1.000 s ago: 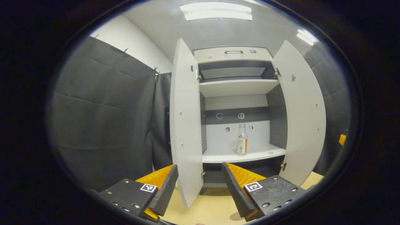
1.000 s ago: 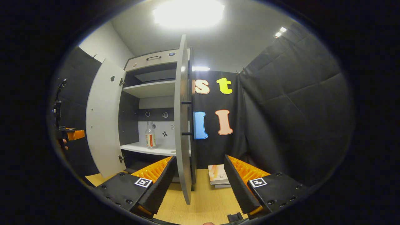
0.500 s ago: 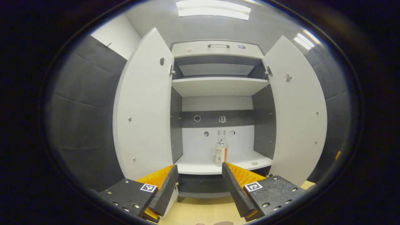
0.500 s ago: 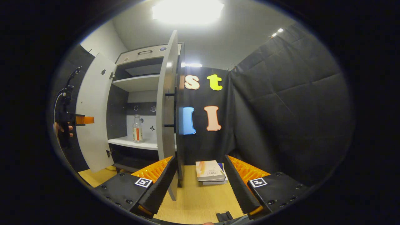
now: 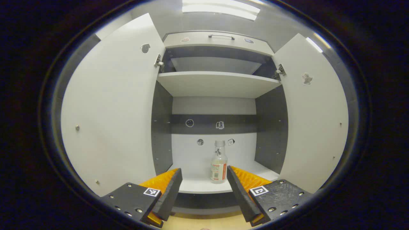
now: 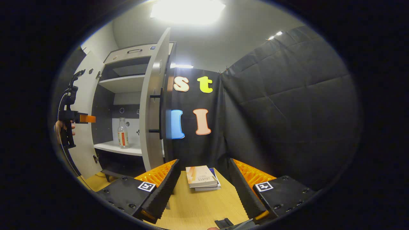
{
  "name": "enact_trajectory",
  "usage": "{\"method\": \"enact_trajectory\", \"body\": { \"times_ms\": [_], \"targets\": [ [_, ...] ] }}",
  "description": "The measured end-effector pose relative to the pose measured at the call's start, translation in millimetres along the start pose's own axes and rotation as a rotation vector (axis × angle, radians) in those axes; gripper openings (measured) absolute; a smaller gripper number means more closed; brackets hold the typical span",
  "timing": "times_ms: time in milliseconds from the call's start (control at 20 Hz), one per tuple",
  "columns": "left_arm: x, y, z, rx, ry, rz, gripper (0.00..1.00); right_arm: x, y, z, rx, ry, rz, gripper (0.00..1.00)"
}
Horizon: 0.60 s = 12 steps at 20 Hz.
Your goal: Grasp the bottle in the cabinet with the left hand and place it on the coaster, then close the right door with the right hand and the left door with the left hand.
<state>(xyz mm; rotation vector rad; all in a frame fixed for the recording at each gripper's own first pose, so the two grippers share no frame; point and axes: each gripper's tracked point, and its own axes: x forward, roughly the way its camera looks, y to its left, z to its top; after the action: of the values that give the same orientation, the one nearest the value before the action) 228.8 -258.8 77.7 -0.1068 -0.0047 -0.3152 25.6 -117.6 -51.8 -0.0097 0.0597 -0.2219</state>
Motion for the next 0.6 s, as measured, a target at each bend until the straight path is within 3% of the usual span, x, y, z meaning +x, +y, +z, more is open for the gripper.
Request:
{"method": "enact_trajectory", "body": {
  "times_ms": [600],
  "targets": [
    [110.5, -24.6, 0.0, 0.003, -0.006, -0.113, 0.86, 10.0, -11.8, -10.3, -0.017, 0.03, -0.159, 0.97]
  ]
}}
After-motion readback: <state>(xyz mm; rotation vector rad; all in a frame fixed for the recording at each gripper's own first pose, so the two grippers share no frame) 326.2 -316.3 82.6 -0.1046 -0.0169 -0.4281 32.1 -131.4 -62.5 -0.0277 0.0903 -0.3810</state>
